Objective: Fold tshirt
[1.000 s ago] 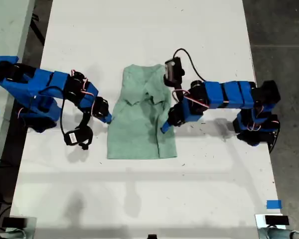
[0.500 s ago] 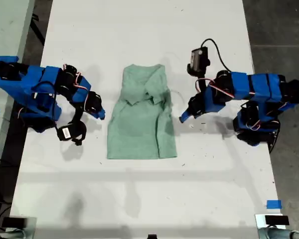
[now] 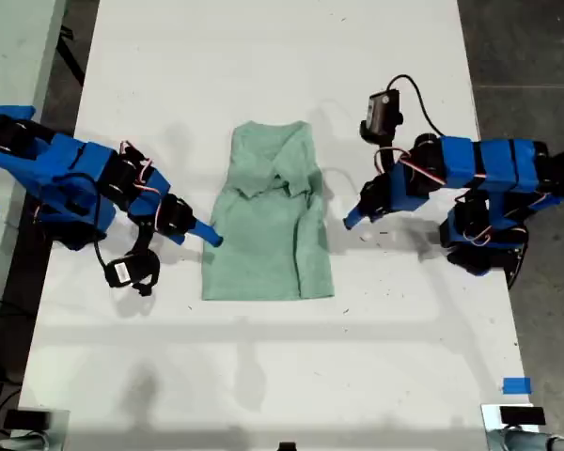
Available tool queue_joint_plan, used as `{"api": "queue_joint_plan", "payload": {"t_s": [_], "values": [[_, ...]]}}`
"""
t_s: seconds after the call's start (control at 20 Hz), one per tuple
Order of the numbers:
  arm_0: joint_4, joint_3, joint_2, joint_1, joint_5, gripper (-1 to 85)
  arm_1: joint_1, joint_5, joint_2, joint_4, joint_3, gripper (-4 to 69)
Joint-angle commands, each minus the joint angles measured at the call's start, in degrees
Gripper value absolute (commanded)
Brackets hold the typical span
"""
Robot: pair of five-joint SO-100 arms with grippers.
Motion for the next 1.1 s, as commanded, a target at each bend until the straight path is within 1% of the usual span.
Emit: {"api": "queue_joint_plan", "payload": {"t_s": [0.0, 0.05, 0.15, 0.4, 0.5, 0.55, 0.65, 0.9, 1.05], "values": [[-11.8, 6.7, 2.1, 3.2, -3.9, 32.2, 0.8, -0.9, 3.0, -2.1, -0.1, 20.3], [-14.9, 9.3, 1.9, 3.8, -4.7, 31.9, 0.8, -1.0, 3.0, -2.5, 0.0, 20.2], [-16.7, 10.5, -0.6, 4.2, -5.4, 31.7, 0.8, -1.2, 3.0, -2.9, 0.2, 20.1], [-16.4, 9.9, -5.4, 4.4, -5.4, 30.8, 0.5, -1.0, 3.0, -3.5, 0.6, 19.8], [-12.5, 6.6, -10.5, 4.4, -4.8, 30.8, 0.3, -0.7, 3.0, -3.9, 0.8, 19.8], [-12.0, 5.1, -13.4, 4.2, -3.9, 30.6, 0.3, -0.7, 3.0, -4.2, 0.9, 19.7], [-11.8, 1.7, -18.2, 3.8, -2.2, 30.4, 0.2, -0.6, 3.0, -4.4, 1.0, 19.6], [-16.1, -1.9, -22.9, 1.8, 1.4, 26.2, -0.9, 0.3, 3.2, -4.4, 1.5, 19.5], [-13.9, -5.2, -22.7, 1.5, 1.7, 26.2, -0.9, 0.4, 4.0, -4.4, 2.3, 19.5]]}}
